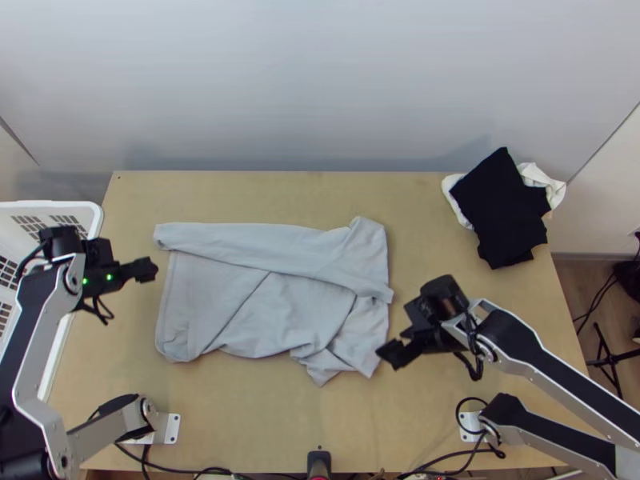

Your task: Fold the t-shirt

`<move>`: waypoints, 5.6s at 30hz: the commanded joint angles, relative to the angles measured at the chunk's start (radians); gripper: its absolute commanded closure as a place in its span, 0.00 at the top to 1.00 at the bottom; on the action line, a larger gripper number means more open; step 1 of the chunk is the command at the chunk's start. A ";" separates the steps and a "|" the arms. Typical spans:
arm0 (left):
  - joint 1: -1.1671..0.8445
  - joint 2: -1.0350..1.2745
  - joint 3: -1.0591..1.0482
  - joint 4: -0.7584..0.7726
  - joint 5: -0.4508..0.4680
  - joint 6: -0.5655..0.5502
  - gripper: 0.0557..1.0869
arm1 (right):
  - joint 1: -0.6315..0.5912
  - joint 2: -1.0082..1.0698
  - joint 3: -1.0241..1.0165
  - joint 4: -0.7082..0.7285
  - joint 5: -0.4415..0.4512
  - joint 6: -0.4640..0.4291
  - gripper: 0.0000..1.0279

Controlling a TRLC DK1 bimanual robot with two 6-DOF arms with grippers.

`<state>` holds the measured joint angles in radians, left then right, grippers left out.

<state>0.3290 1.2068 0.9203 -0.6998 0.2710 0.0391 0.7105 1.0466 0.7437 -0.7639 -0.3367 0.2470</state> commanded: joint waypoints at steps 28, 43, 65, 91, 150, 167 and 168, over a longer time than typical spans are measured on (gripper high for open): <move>-0.034 -0.312 -0.204 -0.293 0.013 0.271 0.94 | 0.267 0.098 -0.130 0.164 -0.024 -0.087 0.93; -0.389 -0.282 -0.195 -0.402 0.013 0.318 0.94 | 0.293 0.181 -0.132 0.212 -0.024 -0.064 0.93; -0.502 -0.081 -0.235 -0.374 -0.038 0.387 0.93 | 0.291 0.233 -0.098 0.222 -0.015 -0.046 0.93; -0.278 -0.024 -0.140 -0.349 -0.033 0.449 0.04 | 0.248 0.271 -0.098 0.337 0.126 -0.029 0.93; -0.010 0.313 0.525 -0.227 -0.036 -0.059 0.05 | -0.353 0.401 0.399 0.264 0.027 -0.187 0.03; -0.102 0.685 0.835 -0.211 -0.099 -0.113 0.05 | -0.352 0.566 0.425 0.394 0.028 -0.183 0.03; -0.104 0.709 0.856 -0.210 -0.101 -0.114 0.05 | -0.352 0.575 0.431 0.396 0.028 -0.184 0.03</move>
<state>0.2398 1.7485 1.6405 -0.9100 0.2070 -0.0578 0.3595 1.5497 1.1454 -0.4046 -0.3073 0.0631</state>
